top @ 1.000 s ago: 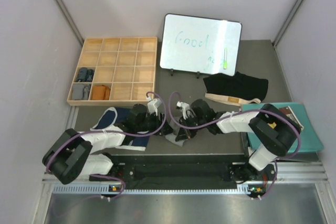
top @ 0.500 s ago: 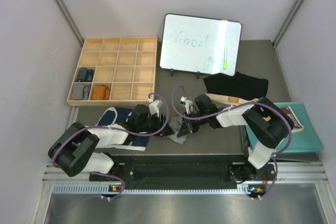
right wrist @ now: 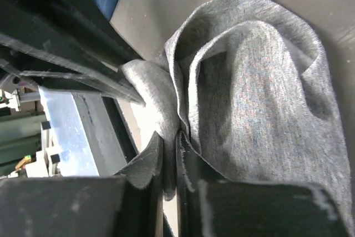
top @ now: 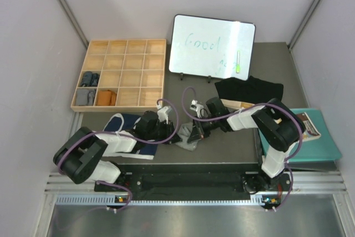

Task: Roll the underwear
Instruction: Roll the underwear to the center of the board.

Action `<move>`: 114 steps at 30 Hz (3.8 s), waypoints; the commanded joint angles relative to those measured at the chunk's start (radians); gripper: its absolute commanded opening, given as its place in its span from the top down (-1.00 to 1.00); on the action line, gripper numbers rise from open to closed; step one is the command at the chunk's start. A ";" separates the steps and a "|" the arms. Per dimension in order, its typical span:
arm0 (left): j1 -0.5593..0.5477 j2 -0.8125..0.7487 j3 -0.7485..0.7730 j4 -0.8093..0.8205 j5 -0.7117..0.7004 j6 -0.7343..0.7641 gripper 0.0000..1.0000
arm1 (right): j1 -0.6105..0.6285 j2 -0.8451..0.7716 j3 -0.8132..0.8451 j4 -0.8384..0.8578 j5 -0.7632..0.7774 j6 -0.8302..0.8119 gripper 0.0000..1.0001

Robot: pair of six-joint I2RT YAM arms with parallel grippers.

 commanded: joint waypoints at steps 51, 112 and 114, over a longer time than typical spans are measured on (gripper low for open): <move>0.003 -0.104 0.121 -0.301 -0.196 -0.009 -0.33 | 0.091 -0.214 -0.202 -0.136 0.610 0.423 1.00; 0.029 0.195 0.328 -0.574 0.074 0.031 1.00 | 0.823 -0.168 -0.032 -0.128 1.486 -0.275 0.12; 0.029 0.199 0.328 -0.568 0.085 0.031 1.00 | 0.823 -0.149 -0.036 -0.115 1.481 -0.278 0.17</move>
